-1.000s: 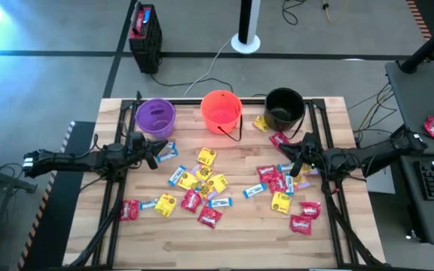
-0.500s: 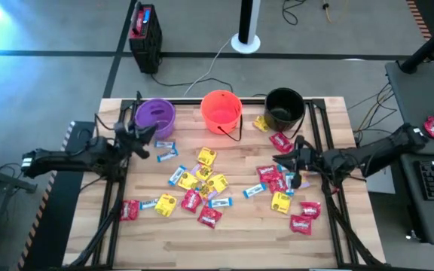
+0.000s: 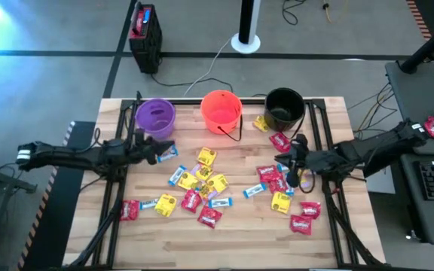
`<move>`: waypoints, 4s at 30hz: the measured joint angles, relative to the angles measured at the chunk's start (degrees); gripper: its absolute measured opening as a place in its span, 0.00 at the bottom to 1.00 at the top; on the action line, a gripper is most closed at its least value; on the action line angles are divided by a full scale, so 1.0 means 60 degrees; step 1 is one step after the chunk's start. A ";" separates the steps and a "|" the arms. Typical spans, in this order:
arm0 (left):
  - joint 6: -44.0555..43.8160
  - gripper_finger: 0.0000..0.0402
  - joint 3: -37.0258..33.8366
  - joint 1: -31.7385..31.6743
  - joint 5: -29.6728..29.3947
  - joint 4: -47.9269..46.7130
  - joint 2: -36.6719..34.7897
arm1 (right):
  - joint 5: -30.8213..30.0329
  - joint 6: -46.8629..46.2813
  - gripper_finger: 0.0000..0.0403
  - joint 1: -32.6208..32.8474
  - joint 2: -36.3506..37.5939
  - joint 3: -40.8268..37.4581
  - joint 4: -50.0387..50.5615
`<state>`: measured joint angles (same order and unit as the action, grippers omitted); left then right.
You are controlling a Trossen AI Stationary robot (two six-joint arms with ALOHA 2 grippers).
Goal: Sort candy by brand, put in halloween buckets
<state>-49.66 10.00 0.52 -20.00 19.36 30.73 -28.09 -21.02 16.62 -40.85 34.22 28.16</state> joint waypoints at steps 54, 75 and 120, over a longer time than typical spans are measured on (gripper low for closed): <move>0.8020 0.00 0.4270 0.0942 -0.0683 -0.2081 0.4473 | 0.4225 -0.4763 0.41 -0.3402 -0.6166 0.0226 0.0532; 0.7838 0.00 0.4258 0.0942 -0.0680 -0.1947 0.4847 | 0.4138 -0.3117 0.02 -0.3464 -0.6827 0.0165 -0.0659; 0.7036 0.00 0.4255 0.0942 -0.0669 -0.1295 0.4860 | 0.1999 -0.0998 0.02 -0.3016 -0.4069 -0.1744 -0.7253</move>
<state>-7.44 35.53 6.17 -24.01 11.60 59.89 -16.10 -27.00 -1.48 -65.27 23.75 -15.36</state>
